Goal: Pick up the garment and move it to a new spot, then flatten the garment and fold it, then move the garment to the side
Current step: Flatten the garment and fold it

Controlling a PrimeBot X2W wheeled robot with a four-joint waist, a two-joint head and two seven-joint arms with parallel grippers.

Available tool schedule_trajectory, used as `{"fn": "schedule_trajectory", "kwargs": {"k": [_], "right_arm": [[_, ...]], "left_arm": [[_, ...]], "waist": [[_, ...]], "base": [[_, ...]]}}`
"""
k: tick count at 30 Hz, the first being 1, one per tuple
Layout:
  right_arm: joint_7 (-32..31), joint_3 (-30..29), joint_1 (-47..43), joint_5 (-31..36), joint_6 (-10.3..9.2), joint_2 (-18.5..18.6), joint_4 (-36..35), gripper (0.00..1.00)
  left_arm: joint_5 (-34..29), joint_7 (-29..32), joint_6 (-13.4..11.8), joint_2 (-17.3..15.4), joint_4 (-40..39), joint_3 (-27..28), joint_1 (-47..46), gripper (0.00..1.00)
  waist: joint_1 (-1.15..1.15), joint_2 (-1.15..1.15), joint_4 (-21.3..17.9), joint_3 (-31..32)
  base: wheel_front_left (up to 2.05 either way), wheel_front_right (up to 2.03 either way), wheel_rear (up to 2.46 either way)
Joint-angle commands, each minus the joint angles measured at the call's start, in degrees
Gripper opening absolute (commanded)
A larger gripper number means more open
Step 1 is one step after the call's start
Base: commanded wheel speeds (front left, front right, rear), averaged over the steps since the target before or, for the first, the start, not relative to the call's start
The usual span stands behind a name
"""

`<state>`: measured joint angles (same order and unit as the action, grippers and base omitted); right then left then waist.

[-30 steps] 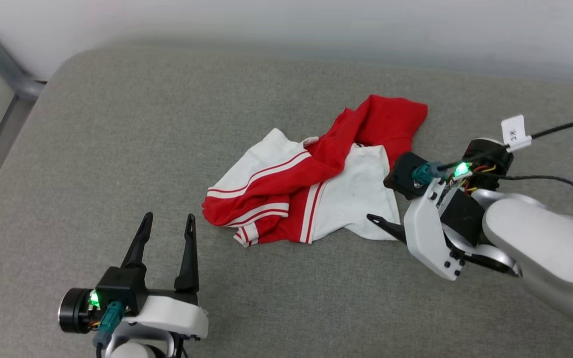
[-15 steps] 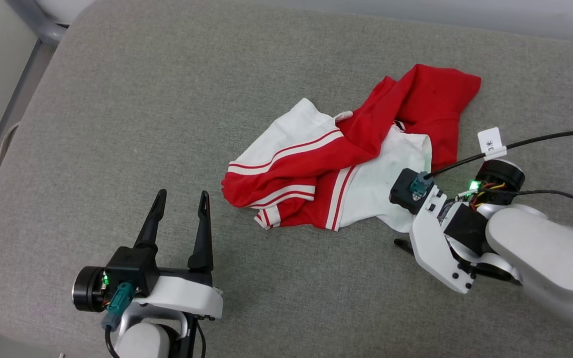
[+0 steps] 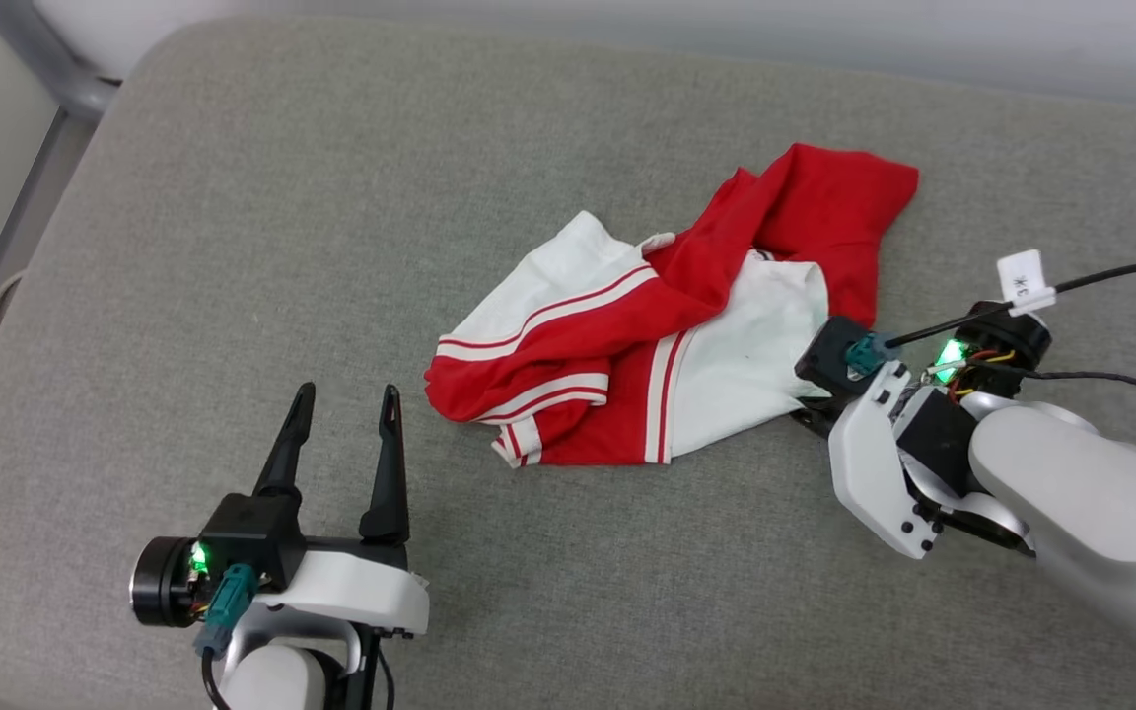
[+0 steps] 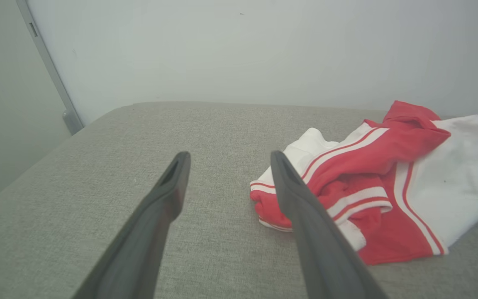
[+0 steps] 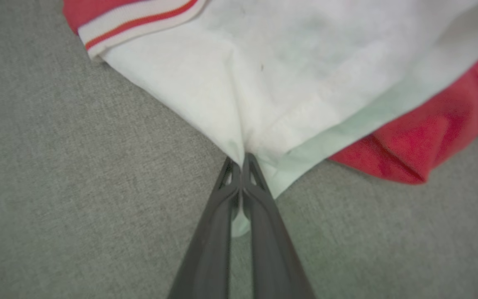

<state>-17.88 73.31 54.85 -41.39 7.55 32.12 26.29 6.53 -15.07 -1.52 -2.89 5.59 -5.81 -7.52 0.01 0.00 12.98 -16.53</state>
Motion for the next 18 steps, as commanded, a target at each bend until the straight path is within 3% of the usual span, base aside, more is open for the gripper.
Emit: {"fn": "schedule_trajectory", "kwargs": {"k": [1, 9, 18], "right_arm": [[2.2, 0.1, 0.4, -0.7, -0.11, 0.1, 0.0, 0.0], [13.4, -2.0, -2.4, -2.6, -0.11, 4.3, -4.6, 0.0], [17.4, -14.6, -16.9, -4.9, -0.11, 10.9, -9.0, 0.0]], "left_arm": [[-0.4, -0.2, 0.1, 0.0, 0.1, 0.5, 0.7, 1.0], [-1.6, -0.2, 0.8, 0.0, 0.2, 2.5, 4.0, 1.0], [-2.1, -0.2, 1.0, 0.0, -0.1, 3.8, 7.3, 1.0]], "waist": [[-0.01, 0.0, -1.1, 1.7], [-0.01, 0.0, -4.6, 7.1], [-0.01, 0.0, -8.7, 10.8]], "base": [[0.0, 0.0, 0.0], [0.0, 0.0, 0.0], [0.0, 0.0, 0.0]]}}
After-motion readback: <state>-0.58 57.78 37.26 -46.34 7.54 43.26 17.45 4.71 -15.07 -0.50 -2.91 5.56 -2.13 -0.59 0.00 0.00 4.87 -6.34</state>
